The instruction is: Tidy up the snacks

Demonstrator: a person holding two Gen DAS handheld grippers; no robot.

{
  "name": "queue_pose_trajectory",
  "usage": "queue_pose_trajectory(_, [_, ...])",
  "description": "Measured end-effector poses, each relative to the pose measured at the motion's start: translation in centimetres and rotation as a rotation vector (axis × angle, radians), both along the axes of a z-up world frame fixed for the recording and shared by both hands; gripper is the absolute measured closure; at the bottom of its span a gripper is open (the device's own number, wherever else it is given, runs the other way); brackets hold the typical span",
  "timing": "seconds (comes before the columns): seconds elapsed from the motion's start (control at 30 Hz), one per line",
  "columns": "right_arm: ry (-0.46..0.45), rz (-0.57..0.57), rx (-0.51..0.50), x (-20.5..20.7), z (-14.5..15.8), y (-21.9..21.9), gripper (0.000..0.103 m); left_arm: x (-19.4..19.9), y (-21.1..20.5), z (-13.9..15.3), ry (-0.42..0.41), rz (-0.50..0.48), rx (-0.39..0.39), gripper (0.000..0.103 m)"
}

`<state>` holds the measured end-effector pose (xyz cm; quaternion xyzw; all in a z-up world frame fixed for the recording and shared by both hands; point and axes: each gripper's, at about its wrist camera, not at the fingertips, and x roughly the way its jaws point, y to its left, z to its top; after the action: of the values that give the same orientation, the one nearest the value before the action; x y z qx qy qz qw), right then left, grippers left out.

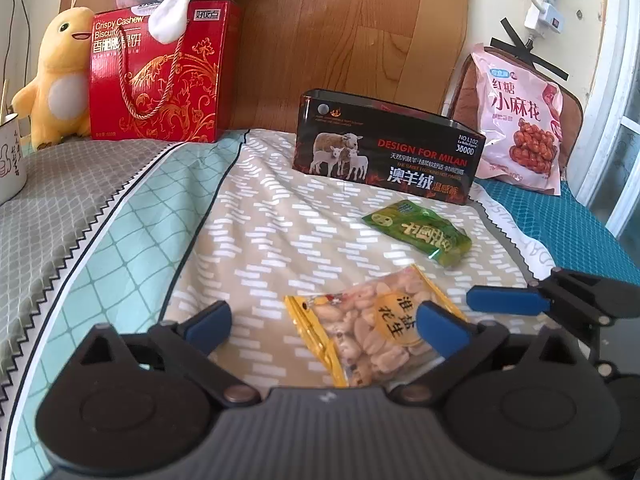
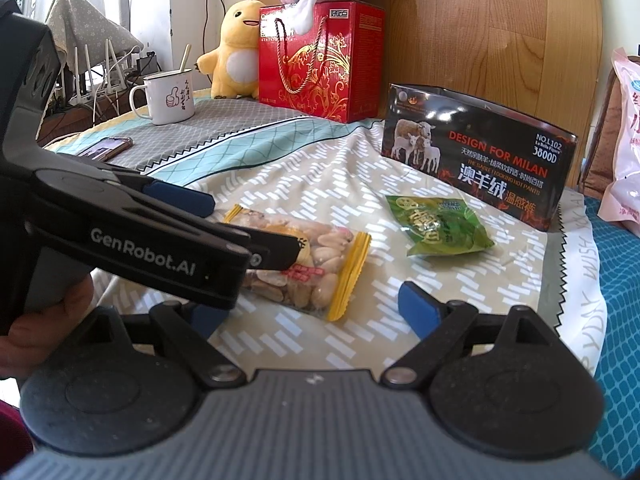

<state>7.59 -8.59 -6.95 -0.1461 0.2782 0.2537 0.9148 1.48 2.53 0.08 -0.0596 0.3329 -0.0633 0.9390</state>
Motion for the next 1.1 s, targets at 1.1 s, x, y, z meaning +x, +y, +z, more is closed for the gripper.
queue_pose_trajectory(1.1, [0.003,-0.003,0.002,0.0,0.0,0.0,0.008,-0.9,2.4,0.1,-0.049,-0.008,-0.215,0.000])
